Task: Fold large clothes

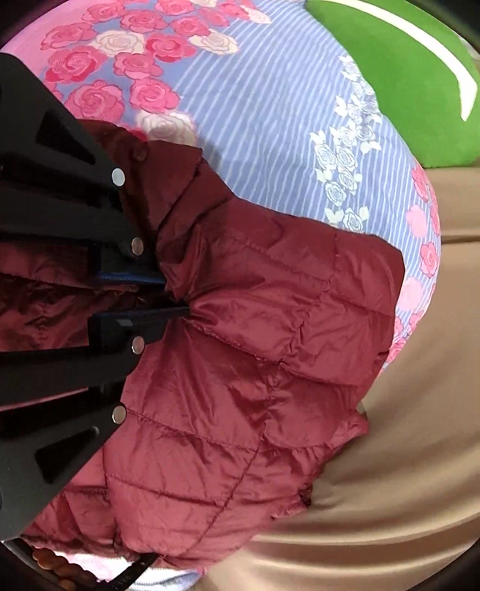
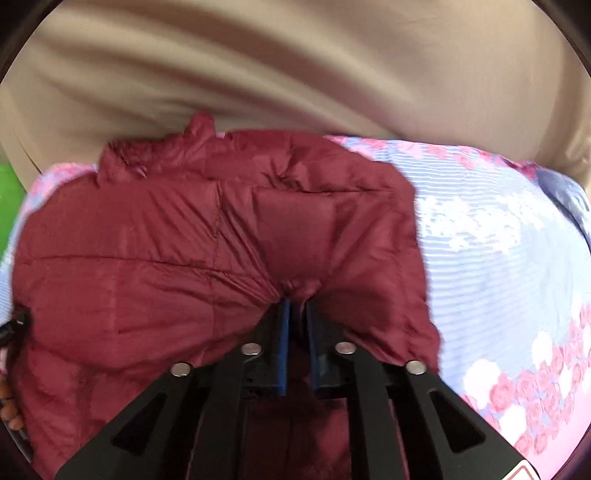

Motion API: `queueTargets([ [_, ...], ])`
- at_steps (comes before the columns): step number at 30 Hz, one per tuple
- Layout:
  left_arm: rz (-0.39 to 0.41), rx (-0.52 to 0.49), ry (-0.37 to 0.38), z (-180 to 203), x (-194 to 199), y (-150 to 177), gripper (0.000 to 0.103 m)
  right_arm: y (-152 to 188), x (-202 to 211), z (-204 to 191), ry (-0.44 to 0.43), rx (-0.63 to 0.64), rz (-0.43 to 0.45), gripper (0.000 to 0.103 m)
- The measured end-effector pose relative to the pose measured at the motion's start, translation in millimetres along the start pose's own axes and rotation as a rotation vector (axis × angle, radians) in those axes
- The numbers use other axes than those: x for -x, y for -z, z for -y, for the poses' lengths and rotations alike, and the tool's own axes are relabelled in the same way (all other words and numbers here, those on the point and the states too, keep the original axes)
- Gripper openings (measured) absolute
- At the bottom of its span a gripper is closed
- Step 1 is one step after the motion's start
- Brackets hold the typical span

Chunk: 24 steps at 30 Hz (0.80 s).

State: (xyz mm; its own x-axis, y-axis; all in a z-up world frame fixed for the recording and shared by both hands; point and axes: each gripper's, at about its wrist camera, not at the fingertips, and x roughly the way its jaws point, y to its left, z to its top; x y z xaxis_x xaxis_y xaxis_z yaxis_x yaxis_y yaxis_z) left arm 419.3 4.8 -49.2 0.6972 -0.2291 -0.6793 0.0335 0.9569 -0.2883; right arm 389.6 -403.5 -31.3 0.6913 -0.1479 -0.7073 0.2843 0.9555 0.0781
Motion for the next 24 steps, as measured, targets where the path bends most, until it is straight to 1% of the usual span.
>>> queueTargets([
  [1, -0.003, 0.004, 0.015, -3.4, 6.0, 2.0, 0.018, 1.3, 7.1, 7.9, -0.012, -0.011, 0.003, 0.027],
  [2, -0.007, 0.004, 0.042, -7.8, 17.9, 6.1, 0.031, 9.3, 24.1, 19.4, -0.028, -0.025, 0.014, 0.039],
  [3, -0.005, 0.002, 0.059, -11.5, 27.8, 9.6, 0.039, 19.3, 39.3, 30.9, -0.034, -0.028, 0.024, 0.044],
  [4, 0.0, -0.003, 0.068, -20.3, 45.0, 13.2, 0.056, 26.6, 47.8, 36.5, -0.034, -0.024, 0.025, 0.05],
  [5, 0.008, -0.013, 0.071, -28.7, 64.1, 21.3, 0.065, 41.4, 61.5, 45.1, -0.028, -0.013, 0.013, 0.053],
  [6, 0.005, -0.02, 0.067, -32.0, 72.7, 25.3, 0.067, 51.2, 67.7, 58.5, -0.026, -0.004, -0.007, 0.054],
  [7, -0.007, -0.03, 0.053, -38.5, 82.9, 32.1, 0.07, 69.9, 78.6, 69.5, -0.032, -0.001, -0.044, 0.057],
  [8, -0.033, -0.04, 0.032, -47.6, 92.5, 41.0, 0.074, 81.6, 82.9, 75.2, -0.045, -0.006, -0.074, 0.059],
  [10, -0.095, -0.028, 0.01, -67.2, 103.2, 56.1, 0.076, 111.9, 89.7, 88.1, -0.086, -0.033, -0.151, 0.06],
  [11, -0.14, -0.005, 0.003, -78.7, 105.4, 64.6, 0.076, 129.2, 91.7, 93.5, -0.096, -0.059, -0.198, 0.06],
  [12, -0.169, 0.013, 0.005, -86.7, 106.3, 72.9, 0.075, 142.5, 93.6, 97.3, -0.091, -0.079, -0.231, 0.061],
  [13, -0.165, 0.017, 0.021, -91.9, 112.0, 83.0, 0.074, 150.0, 96.7, 97.8, -0.096, -0.089, -0.224, 0.061],
  [14, -0.159, -0.013, 0.002, -91.5, 119.0, 92.0, 0.068, 159.4, 106.7, 95.7, -0.086, -0.082, -0.198, 0.06],
  [15, -0.175, -0.042, -0.013, -88.9, 122.8, 99.7, 0.064, 162.5, 109.3, 93.2, -0.081, -0.075, -0.204, 0.057],
  [16, -0.181, -0.072, -0.018, -83.1, 126.3, 105.2, 0.051, 165.4, 112.8, 90.4, -0.085, -0.072, -0.205, 0.035],
  [17, -0.193, -0.101, -0.008, -78.2, 130.6, 112.3, 0.035, 168.4, 116.1, 86.4, -0.104, -0.071, -0.2, 0.016],
  [18, -0.207, -0.118, 0.0, -74.5, 133.6, 119.6, 0.028, 170.7, 118.4, 83.1, -0.106, -0.069, -0.197, 0.011],
  [19, -0.222, -0.123, 0.019, -72.3, 139.0, 126.8, 0.014, 172.9, 121.0, 79.9, -0.101, -0.063, -0.195, 0.004],
  [20, -0.23, -0.131, 0.028, -73.1, 144.0, 132.0, 0.008, 178.4, 128.0, 81.3, -0.095, -0.056, -0.189, 0.003],
  [22, -0.246, -0.154, 0.036, -72.4, 158.7, 143.9, 0.006, 185.9, 139.7, 78.9, -0.085, -0.048, -0.192, 0.003],
  [24, -0.286, -0.185, 0.041, -74.4, 180.6, 162.4, 0.006, 196.6, 159.2, 83.8, -0.089, -0.042, -0.21, 0.003],
])
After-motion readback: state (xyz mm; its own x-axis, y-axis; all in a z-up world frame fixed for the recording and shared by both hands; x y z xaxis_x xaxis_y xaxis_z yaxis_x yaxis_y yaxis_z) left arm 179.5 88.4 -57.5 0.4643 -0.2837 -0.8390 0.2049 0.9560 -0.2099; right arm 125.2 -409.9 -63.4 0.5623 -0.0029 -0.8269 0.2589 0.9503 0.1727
